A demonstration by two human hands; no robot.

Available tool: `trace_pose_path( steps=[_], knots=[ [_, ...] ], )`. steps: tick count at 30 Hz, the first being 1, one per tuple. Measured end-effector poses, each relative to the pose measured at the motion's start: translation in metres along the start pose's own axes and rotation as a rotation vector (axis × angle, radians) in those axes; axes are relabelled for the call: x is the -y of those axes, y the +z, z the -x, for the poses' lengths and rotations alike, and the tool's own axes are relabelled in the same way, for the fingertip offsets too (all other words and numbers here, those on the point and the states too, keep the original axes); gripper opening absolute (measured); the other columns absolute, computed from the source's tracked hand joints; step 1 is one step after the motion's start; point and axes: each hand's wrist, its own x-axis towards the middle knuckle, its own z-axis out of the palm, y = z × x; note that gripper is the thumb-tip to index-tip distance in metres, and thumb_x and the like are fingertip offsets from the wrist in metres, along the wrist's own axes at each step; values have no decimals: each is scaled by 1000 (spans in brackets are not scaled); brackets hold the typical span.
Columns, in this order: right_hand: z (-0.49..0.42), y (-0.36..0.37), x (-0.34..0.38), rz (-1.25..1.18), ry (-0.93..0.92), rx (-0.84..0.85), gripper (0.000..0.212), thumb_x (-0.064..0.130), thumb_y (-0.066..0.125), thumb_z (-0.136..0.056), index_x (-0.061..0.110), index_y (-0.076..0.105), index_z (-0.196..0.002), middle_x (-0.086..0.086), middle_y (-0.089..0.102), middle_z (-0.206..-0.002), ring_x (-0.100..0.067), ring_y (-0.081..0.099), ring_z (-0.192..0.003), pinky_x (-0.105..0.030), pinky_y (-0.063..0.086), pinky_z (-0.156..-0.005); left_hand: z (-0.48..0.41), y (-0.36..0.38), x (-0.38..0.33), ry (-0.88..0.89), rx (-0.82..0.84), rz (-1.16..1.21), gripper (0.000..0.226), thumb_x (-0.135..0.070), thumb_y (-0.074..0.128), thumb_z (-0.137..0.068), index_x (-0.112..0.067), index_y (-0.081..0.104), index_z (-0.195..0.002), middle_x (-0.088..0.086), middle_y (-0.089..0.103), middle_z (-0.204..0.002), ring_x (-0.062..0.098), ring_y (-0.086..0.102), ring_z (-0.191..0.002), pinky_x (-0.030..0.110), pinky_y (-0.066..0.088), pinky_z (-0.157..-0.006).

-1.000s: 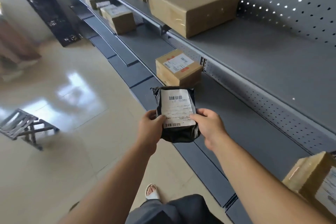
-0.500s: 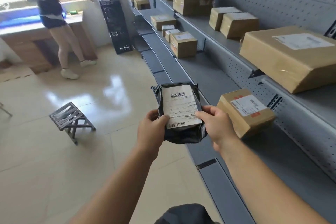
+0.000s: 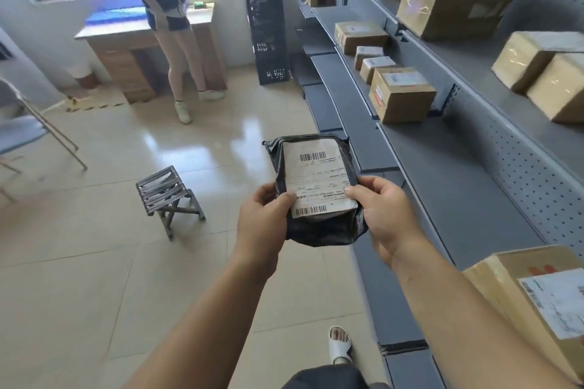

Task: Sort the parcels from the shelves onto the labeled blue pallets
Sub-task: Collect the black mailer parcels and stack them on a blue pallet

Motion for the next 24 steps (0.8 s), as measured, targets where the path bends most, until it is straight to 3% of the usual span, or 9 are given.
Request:
trace_pose_path(
  steps=[9,12,24],
  knots=[
    [-151,55,58,67,32,156,17,3,58,-93,16,68,-98,-8,78,-101,-22,74,-85,-33,57,-61,-127,38,-48,38,-174,60,13,-5,62,-97,-13,69,-105,-1,80,-91,16,76,-79,33,61,-64],
    [-191,80,66,71,47,180,18,3,59,-93,14,68,-104,-9,77,-106,-25,75,-94,-42,63,-79,-167,37,-63,45,-210,64,14,-4,62,-97,-15,69,-105,1,80,-95,18,76,-83,37,63,-73],
    [-355,224,125,52,-17,202,16,3,62,-95,12,66,-108,-7,77,-106,-26,75,-99,-43,62,-87,-379,4,-155,93,-146,95,16,-6,60,-99,-11,68,-111,8,78,-105,19,76,-84,29,59,-62]
  ],
)
